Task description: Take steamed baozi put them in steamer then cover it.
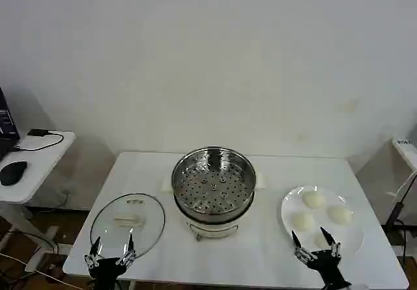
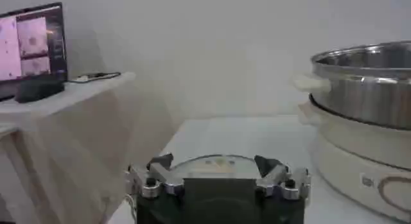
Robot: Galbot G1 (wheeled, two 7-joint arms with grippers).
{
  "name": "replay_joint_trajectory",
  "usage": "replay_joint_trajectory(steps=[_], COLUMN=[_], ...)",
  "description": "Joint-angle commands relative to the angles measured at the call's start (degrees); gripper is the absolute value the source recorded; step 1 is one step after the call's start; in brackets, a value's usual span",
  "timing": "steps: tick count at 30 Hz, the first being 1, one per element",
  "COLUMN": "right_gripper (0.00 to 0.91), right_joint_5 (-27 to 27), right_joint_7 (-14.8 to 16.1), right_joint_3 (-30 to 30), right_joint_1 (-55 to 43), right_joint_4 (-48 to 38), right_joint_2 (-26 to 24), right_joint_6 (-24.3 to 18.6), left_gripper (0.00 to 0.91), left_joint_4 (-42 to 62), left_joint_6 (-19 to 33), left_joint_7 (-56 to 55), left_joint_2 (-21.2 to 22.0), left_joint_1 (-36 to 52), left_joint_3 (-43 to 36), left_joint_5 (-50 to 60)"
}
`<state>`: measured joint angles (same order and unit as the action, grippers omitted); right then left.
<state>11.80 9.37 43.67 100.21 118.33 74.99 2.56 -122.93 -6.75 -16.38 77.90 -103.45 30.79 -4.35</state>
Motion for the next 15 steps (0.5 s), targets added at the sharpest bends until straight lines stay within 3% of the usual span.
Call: replay_joint_trajectory(steps=[1, 2, 4, 5, 8, 12, 15], right_gripper=[0.907, 0.907, 0.907, 0.907, 0.907, 0.907, 0.907], right_joint_5=[-8.59, -9.17, -12.96, -12.96, -18.62, -22.89, -26.13], right_joint_7=[1.83, 2.14, 4.34, 4.34, 10.08, 16.37, 22.84], right_joint_3=[3.71, 4.0, 5.95, 5.95, 7.72, 7.64, 6.84], right_joint_1=[-4.83, -4.98, -6.96, -6.96, -9.72, -13.3, -16.61], right_joint_4=[-0.42, -0.62, -2.56, -2.56, -6.72, -10.71, -12.87], right_joint_2=[-9.44, -9.85, -16.44, -16.44, -25.45, -31.81, -37.79], right_joint_6=[7.6, 8.28, 10.01, 10.01, 12.52, 13.33, 12.83], left_gripper=[0.907, 0.907, 0.907, 0.907, 0.907, 0.907, 0.907], left_joint_4=[-1.23, -1.39, -1.52, -1.65, -2.12, -2.05, -1.91], left_joint_6=[-5.88, -5.75, -5.44, -5.4, -5.4, -5.08, -4.26], left_joint_7=[-1.06, -0.6, -0.07, -0.13, -0.08, 0.34, 0.34], left_joint_2=[-0.22, -0.36, -0.58, -0.72, -0.77, -0.54, -0.17], left_joint_1=[0.47, 0.52, 0.74, 0.84, 0.92, 0.57, 0.24], left_joint_3=[-0.08, 0.08, 0.46, 0.63, 0.93, 0.94, 0.91], left_joint_5=[2.21, 3.01, 4.59, 4.55, 4.73, 6.09, 7.18])
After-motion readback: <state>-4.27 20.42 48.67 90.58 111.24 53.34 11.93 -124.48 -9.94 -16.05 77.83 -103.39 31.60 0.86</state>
